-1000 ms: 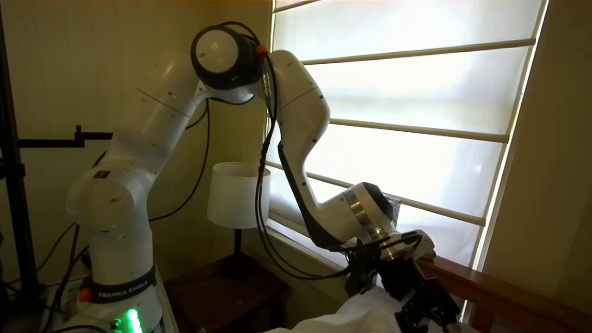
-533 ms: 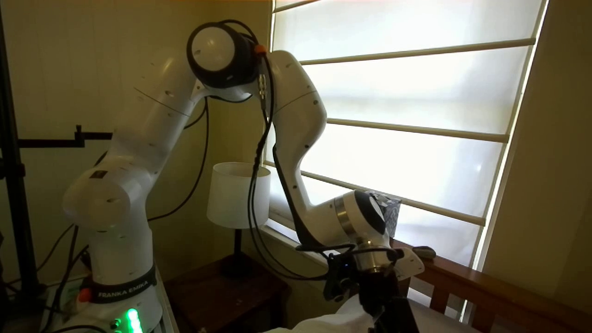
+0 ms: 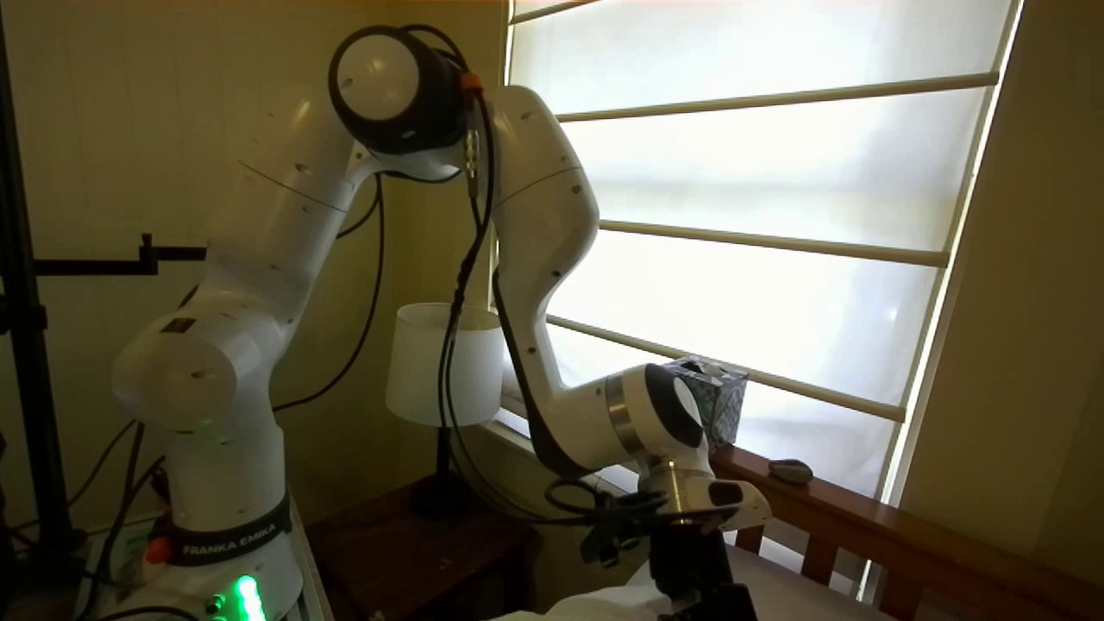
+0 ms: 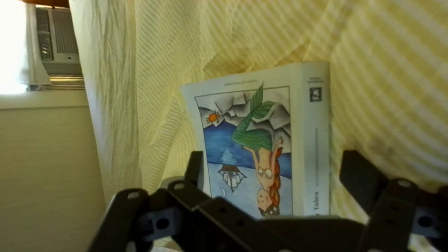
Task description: Put the book on headboard of the bed
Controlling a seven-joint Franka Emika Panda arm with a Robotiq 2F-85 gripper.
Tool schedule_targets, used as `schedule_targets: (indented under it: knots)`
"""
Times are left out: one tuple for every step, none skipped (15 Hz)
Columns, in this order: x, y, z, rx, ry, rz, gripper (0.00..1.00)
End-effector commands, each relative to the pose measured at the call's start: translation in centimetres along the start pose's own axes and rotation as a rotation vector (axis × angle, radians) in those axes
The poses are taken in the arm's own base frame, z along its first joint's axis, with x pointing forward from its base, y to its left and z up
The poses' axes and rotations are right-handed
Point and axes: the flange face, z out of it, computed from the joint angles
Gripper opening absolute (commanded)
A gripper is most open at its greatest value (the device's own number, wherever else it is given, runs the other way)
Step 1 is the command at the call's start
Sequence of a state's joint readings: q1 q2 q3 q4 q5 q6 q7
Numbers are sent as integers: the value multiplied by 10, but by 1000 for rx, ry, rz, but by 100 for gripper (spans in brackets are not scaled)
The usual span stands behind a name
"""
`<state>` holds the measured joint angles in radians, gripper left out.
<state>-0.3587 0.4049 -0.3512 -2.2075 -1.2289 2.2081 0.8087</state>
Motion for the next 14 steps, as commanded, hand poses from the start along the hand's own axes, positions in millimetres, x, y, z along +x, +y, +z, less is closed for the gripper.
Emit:
schedule_targets:
  knots:
    - [6,10,7,60,64,-67,100]
    - [9,13,10,71,78,-75,100]
    - [14,15,15,93,87,-92,100]
    - [17,17,19,115,98,-113,100]
    - [21,17,23,136,102,-133,100]
    - [24,18,27,149,101,-149,100]
    - [26,20,31,158,97,-161,100]
    - [27,23,37,154,61,-167,100]
    - [29,25,41,139,25,-165,100]
    - [29,31,46,99,-24,-135,100]
    - [29,37,49,75,-49,-117,100]
    - [26,45,51,41,-80,-91,100]
    - [25,50,52,11,-96,-73,100]
    - [24,55,54,-9,-94,-67,100]
